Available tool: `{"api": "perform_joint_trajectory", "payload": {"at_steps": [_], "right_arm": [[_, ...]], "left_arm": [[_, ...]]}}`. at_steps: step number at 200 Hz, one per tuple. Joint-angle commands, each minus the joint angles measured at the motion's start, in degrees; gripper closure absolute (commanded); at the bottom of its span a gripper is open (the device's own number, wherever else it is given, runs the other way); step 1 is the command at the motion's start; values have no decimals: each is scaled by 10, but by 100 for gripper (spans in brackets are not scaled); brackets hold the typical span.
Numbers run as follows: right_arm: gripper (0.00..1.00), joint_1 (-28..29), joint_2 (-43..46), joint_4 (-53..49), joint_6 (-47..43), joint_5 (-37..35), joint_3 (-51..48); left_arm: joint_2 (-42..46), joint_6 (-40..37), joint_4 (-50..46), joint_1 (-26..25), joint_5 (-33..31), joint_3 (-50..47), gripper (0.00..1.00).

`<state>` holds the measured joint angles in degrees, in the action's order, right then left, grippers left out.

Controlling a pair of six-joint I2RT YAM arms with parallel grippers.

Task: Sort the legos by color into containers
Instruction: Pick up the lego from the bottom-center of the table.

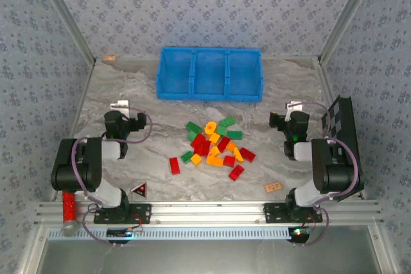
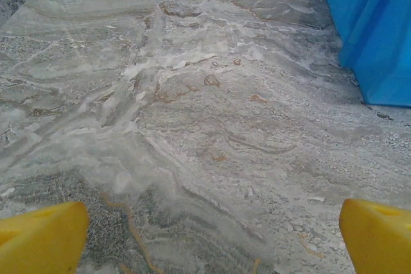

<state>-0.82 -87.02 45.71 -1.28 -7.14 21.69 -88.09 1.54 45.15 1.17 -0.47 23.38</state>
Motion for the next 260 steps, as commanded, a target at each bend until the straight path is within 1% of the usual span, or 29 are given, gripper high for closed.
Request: {"api": "perform_joint_trajectory", "payload": {"at_steps": [1,232,260], "right_arm": [[0,1,-1,14,6,-7,4],[0,-1,-1,12,7,-1,4],[0,-1,0,13,7,-1,4]], "left_arm": [[1,0,11,4,1,5,0],[1,1,12,4,2,5,0],[1,5,13,12,17,4,0]]}}
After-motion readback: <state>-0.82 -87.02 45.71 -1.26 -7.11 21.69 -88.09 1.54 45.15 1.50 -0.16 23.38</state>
